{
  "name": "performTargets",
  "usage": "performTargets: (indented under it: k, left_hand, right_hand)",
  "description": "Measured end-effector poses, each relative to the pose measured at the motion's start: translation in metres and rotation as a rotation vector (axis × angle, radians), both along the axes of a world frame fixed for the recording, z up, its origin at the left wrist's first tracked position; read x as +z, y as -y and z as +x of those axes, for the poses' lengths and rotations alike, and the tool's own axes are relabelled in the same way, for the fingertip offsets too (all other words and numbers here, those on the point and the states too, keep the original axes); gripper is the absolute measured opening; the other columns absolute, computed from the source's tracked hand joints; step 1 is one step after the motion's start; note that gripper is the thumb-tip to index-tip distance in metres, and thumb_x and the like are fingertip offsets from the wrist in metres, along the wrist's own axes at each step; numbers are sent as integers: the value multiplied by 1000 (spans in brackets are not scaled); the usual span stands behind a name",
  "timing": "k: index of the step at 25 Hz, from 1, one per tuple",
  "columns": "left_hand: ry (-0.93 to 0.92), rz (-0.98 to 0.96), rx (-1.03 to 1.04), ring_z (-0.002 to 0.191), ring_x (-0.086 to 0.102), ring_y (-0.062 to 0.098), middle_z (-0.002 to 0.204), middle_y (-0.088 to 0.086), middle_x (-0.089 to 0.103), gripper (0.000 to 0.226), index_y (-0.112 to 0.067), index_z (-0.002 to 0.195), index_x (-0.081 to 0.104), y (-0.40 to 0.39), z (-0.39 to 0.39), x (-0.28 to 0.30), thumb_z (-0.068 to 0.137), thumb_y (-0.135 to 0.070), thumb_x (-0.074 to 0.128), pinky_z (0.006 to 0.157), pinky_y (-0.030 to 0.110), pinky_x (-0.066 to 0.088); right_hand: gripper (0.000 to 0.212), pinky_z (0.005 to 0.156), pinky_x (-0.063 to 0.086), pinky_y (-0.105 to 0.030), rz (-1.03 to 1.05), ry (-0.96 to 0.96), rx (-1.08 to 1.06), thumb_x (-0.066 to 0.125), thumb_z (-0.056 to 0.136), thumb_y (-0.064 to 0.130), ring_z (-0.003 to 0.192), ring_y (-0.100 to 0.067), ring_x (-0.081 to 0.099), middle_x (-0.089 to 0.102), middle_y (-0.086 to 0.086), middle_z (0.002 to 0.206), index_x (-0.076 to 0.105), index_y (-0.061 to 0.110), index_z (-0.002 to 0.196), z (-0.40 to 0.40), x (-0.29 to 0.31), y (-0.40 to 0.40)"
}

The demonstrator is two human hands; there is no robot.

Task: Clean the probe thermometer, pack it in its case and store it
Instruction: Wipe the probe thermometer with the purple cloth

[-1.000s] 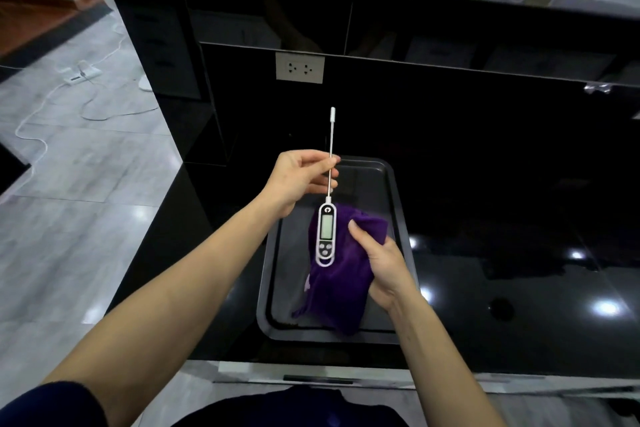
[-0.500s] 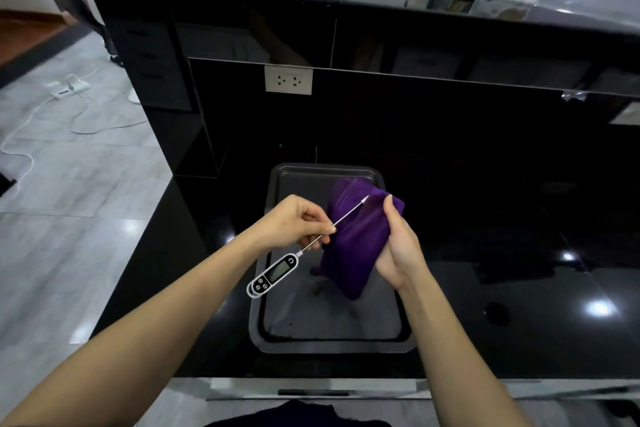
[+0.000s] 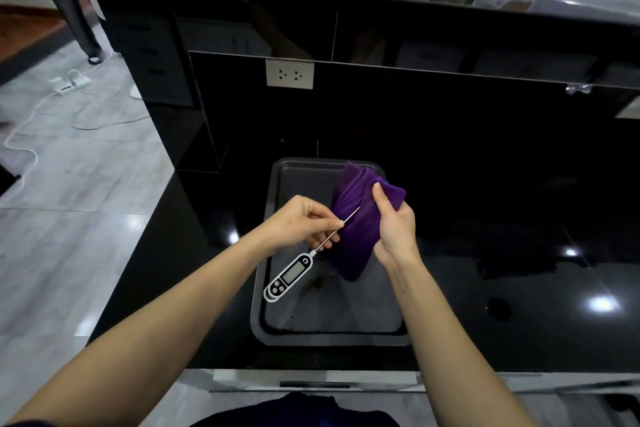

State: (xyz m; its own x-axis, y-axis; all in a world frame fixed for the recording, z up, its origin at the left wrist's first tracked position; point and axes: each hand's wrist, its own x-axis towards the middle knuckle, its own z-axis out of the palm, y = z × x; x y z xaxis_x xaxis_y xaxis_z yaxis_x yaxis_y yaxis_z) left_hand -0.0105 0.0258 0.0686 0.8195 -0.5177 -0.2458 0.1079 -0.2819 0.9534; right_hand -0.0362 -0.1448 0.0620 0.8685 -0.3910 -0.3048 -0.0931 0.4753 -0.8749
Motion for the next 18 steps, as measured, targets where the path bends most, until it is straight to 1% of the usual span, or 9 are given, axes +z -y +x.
performTargets:
  k: [3, 5, 7, 8, 9, 11, 14, 16, 18]
  left_hand:
    - [-56, 57, -13, 74, 67, 13, 84, 7, 77, 19, -11, 92, 78, -18, -2, -5, 84, -28, 73, 63, 18, 51]
    - [-89, 108, -23, 72, 61, 14, 81, 7, 74, 21, -13, 92, 79, -37, -5, -12, 79, -30, 77, 63, 20, 46]
    - [-127, 117, -25, 72, 60, 16, 81, 8, 73, 19, -13, 93, 78, -50, -9, -17, 78, -26, 78, 63, 23, 46]
    - [-132, 102, -15, 74, 61, 18, 83, 11, 73, 18, -12, 92, 78, -53, -9, -19, 79, -23, 78, 65, 25, 46]
    - [-122, 86, 0, 75, 63, 20, 84, 14, 74, 16, -11, 92, 78, -53, -9, -20, 79, -20, 78, 67, 27, 46]
    - [-67, 81, 32, 76, 65, 23, 86, 18, 75, 12, -10, 90, 78, -52, -10, -22, 78, -15, 78, 70, 30, 48]
    - [24, 123, 64, 77, 71, 19, 84, 12, 77, 10, -14, 87, 79, -51, -12, -30, 77, -15, 80, 76, 29, 53]
    - [64, 154, 88, 79, 73, 15, 81, 6, 78, 9, -19, 83, 79, -51, -13, -36, 75, -18, 81, 81, 30, 54]
    - [76, 166, 87, 82, 74, 16, 82, 4, 78, 10, -20, 84, 79, -50, -15, -41, 75, -21, 82, 82, 30, 56]
  right_hand:
    - [9, 94, 56, -41, 22, -21, -83, 71, 90, 21, 96, -25, 71, 74, -8, 94, 69, 12, 93, 4, 0, 6]
    - [10, 82, 59, -34, 63, -16, -135, 71, 90, 21, 85, -19, 72, 75, -4, 88, 69, 12, 93, 7, 0, 13]
    - [9, 72, 59, -28, 77, -15, -164, 72, 89, 22, 76, -13, 73, 76, 1, 81, 69, 14, 93, 8, -1, 17]
    - [9, 72, 59, -28, 82, -19, -166, 73, 89, 22, 76, -12, 73, 76, 3, 80, 70, 15, 93, 7, -1, 17]
    - [10, 76, 59, -30, 87, -29, -162, 73, 88, 23, 79, -13, 73, 76, 3, 82, 70, 15, 94, 7, -1, 16]
    - [12, 87, 58, -37, 109, -56, -146, 73, 88, 24, 87, -17, 72, 75, 1, 88, 71, 16, 96, 5, -1, 12]
    - [13, 93, 56, -43, 148, -106, -127, 74, 87, 27, 96, -23, 71, 75, -3, 94, 71, 17, 94, 2, -3, 8]
    - [23, 95, 55, -46, 188, -150, -130, 75, 86, 30, 103, -26, 70, 75, -6, 103, 72, 14, 103, -1, -3, 5]
    - [38, 98, 53, -49, 239, -168, -137, 76, 85, 31, 106, -28, 69, 74, -9, 112, 69, 11, 116, -3, -5, 2]
